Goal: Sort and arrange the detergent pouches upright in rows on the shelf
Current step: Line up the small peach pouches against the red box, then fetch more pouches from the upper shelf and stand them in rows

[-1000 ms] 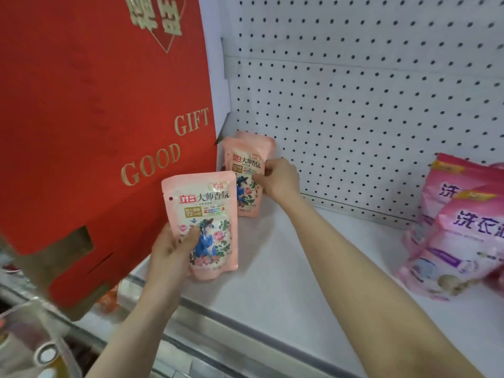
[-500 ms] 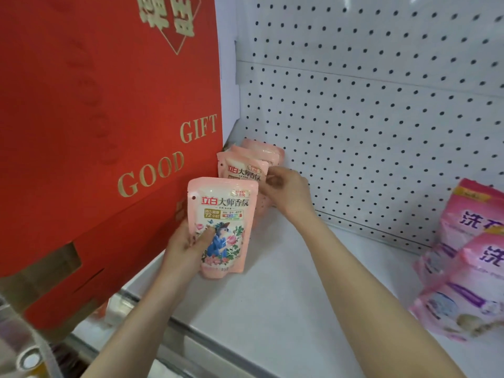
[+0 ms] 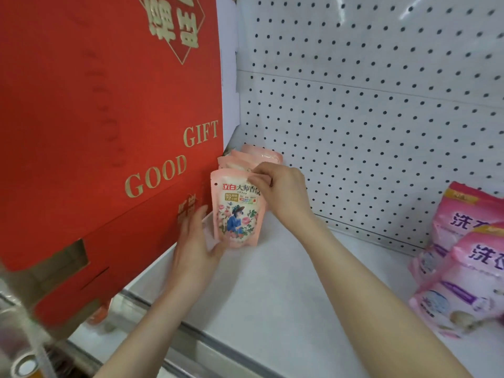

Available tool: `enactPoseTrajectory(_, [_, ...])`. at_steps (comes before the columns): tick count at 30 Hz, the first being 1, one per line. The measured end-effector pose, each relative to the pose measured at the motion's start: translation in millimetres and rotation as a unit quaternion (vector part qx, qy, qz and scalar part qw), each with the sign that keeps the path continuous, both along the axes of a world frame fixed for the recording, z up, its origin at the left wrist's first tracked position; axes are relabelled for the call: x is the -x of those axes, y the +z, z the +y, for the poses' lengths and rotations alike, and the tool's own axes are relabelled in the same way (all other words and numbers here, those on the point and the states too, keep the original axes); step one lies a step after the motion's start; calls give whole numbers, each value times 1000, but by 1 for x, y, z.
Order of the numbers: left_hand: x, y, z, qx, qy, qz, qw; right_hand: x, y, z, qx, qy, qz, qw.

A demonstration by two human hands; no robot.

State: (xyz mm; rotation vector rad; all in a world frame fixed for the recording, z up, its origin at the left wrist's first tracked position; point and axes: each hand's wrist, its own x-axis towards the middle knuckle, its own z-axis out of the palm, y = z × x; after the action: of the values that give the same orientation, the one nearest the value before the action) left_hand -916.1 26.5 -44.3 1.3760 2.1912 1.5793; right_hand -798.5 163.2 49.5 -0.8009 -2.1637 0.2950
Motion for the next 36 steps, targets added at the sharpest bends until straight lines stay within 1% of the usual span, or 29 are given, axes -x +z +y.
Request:
enactPoseTrajectory(2, [-4,-3,0,33,-25,45,998,6,-2,6,-10,-20,-3,1000])
enactPoseTrajectory(5, [-5,-4,6,106,-81,95,987,12,-3,9,-5,-22,-24,999])
enactPoseTrajectory(9, [-3,-2,11,154,-104,107,977,10,-4,8,-25,-42,-61,997])
enactPoseTrajectory(12, [0,-1,9,158,-107,124,974,1,-1,-2,-26,-57,-74,995])
enactPoseTrajectory(15, [-2,2,6,158,-115,146,970,-24,3,-17,-37,-71,-65,995])
enactPoseTrajectory(19, [-27,13,6,107,-148,178,967,-85,-6,-39,-64,-137,-45,987])
enactPoseTrajectory(22, [-61,18,13,65,-216,179,958,-143,-24,-65,-91,-191,-4,977])
enactPoseTrajectory(24, [-89,21,18,46,-267,176,946,-184,-38,-83,-113,-247,26,962])
enactPoseTrajectory(27, [-139,26,21,28,-340,173,924,-249,-58,-115,-126,-338,78,929])
enactPoseTrajectory(31, [-208,30,20,-6,-437,181,881,-326,-76,-153,-121,-438,181,872])
enactPoseTrajectory(34, [-259,30,18,-13,-490,177,853,-376,-80,-168,-106,-477,242,838])
enactPoseTrajectory(36, [-295,28,19,-10,-513,172,841,-408,-79,-170,-108,-492,256,825])
